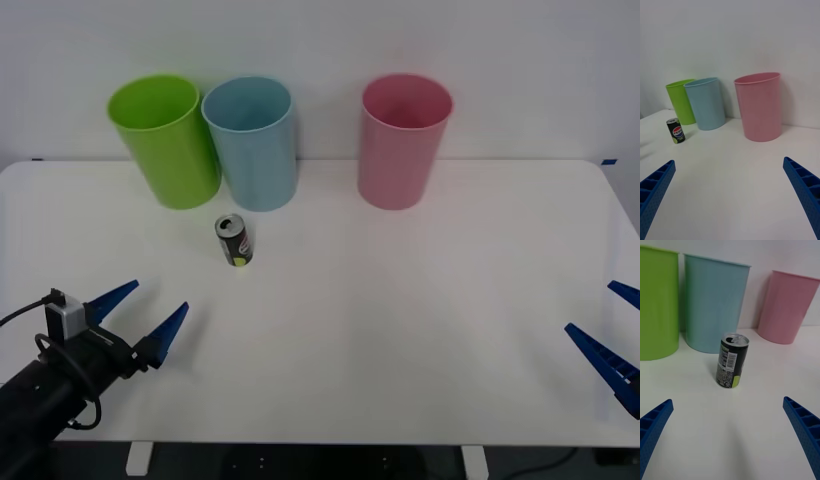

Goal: Grasp the object on the table and drop it into the matching bin: aluminum can to the light blue bin, PET bottle to the pink bin.

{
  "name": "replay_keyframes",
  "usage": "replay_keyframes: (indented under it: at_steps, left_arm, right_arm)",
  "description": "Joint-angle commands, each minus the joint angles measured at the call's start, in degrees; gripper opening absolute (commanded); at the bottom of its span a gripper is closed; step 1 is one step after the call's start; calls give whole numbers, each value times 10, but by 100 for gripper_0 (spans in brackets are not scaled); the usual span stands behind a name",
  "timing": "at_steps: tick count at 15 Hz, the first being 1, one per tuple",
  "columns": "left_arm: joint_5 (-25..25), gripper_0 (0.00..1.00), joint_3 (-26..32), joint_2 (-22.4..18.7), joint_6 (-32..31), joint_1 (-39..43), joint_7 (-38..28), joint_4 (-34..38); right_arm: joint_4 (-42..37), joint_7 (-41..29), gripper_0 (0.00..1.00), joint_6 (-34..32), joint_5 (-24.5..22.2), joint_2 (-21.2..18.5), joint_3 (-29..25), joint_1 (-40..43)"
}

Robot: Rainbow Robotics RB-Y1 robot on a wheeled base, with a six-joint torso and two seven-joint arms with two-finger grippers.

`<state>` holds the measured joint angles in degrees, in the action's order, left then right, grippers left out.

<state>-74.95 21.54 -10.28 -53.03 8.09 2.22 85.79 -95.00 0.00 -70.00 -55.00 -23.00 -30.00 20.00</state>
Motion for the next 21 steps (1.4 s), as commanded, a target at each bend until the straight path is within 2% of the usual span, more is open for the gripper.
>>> replay_keyframes:
  at_steps: [1, 5, 10, 17, 21]
  left_arm:
    - [-5, 100, -6, 0, 13, -35, 7, -43]
    - [-4, 100, -31, 0, 58, -84, 64, -103]
    - [-3, 100, -70, 0, 129, -125, 74, -137]
    - [5, 100, -91, 3, 151, -204, 85, -236]
    - [4, 100, -99, 23, 195, -232, 96, -256]
  right_arm:
    - [0, 0, 100, 0, 0, 0, 0, 0]
    - [0, 0, 100, 0, 0, 0, 0, 0]
    - [0, 0, 100, 0, 0, 0, 0, 0]
    - [0, 0, 100, 0, 0, 0, 0, 0]
    - [0, 0, 100, 0, 0, 0, 0, 0]
